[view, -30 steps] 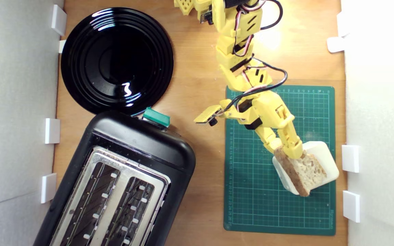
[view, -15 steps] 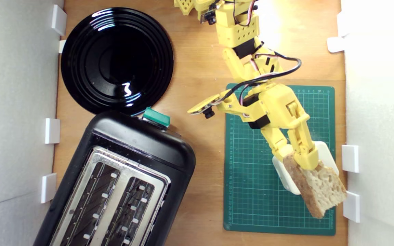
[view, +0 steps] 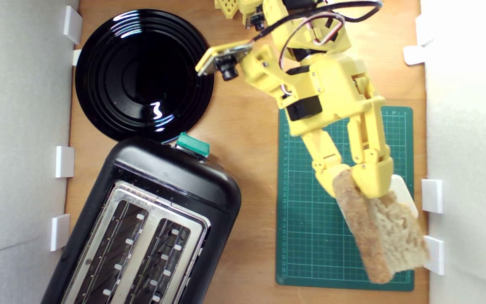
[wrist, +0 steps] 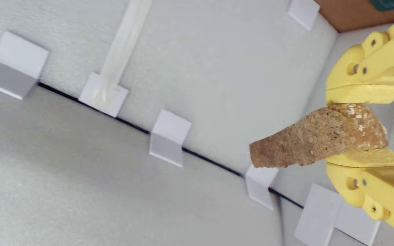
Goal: Pick bread and place in toaster
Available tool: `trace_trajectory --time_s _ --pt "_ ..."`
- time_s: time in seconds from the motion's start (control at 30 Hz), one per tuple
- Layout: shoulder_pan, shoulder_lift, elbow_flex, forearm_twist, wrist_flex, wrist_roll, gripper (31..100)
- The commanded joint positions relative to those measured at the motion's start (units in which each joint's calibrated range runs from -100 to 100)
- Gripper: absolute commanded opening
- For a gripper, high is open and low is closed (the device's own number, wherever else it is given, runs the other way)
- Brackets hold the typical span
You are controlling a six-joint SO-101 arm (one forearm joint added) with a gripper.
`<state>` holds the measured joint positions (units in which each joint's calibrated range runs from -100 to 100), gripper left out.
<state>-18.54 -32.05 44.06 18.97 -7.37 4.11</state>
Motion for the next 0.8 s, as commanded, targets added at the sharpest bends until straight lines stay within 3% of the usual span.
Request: trace_trajectory --time_s 0.0,0.17,0.43,0.77 --pt "1.61 -5.39 -9.79 -4.46 9.25 5.9 61.1" --pt "5.88 -6.47 -23.41 -10.45 22.65 13.23 61.1" --pt "9.19 -4.23 -45.83 -9.9 38.86 18.93 61.1" --pt "12.25 6.5 -71.79 -9.72 57.29 30.02 61.1"
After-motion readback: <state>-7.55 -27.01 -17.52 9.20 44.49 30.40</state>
